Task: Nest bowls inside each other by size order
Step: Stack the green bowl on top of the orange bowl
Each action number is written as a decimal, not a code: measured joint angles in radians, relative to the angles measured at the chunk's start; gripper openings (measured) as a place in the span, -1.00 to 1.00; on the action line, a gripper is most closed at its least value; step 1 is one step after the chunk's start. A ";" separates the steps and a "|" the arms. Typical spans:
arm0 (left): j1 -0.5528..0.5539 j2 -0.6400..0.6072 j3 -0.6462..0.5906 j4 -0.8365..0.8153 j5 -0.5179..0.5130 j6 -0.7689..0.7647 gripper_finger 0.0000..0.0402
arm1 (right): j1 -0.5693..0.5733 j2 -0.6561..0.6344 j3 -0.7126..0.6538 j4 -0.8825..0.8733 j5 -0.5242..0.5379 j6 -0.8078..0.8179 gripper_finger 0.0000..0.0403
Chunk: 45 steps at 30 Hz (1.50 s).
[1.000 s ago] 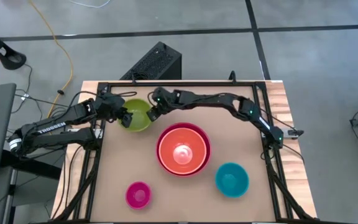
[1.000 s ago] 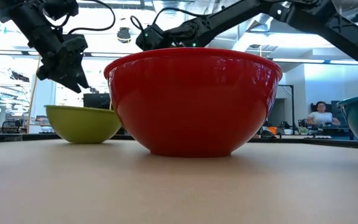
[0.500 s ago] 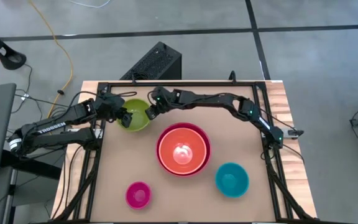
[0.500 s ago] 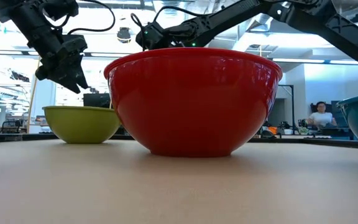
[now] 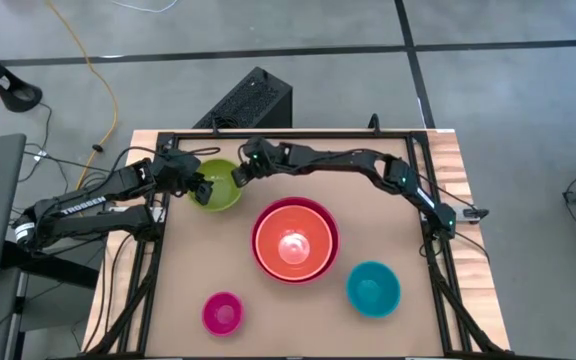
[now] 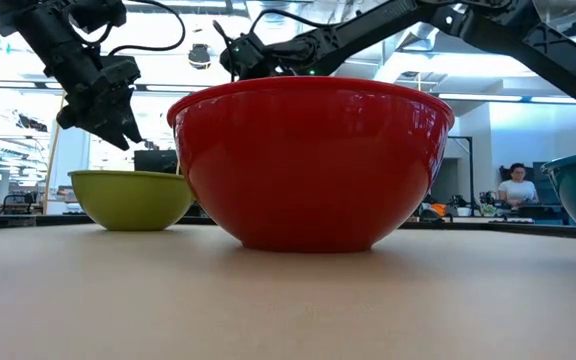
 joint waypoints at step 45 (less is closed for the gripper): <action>-0.006 0.000 0.000 0.000 0.001 0.031 -0.03 | 0.007 0.106 -0.041 0.035 -0.105 0.038 0.06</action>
